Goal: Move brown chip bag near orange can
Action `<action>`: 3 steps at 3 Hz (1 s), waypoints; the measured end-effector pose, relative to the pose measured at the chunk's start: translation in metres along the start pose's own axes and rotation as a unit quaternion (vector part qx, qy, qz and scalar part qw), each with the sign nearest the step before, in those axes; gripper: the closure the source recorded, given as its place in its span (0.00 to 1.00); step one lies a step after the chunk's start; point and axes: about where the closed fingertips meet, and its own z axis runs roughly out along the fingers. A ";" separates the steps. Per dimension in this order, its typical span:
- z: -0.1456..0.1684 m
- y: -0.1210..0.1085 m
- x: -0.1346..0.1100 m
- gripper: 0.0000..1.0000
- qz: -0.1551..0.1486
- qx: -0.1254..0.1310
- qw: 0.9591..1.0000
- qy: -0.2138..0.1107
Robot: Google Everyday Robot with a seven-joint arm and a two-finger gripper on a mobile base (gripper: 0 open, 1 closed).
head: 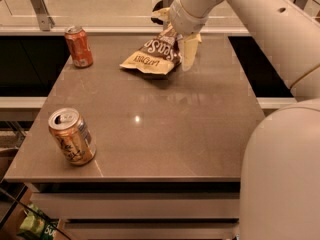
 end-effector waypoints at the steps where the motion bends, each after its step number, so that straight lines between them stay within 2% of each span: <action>1: 0.021 -0.006 0.003 0.00 -0.014 0.005 1.000 0.003; 3: 0.044 -0.015 0.006 0.00 -0.031 0.016 0.999 0.004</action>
Offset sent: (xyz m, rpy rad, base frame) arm 0.0353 0.0174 -0.0277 -0.0056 -0.0675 0.0482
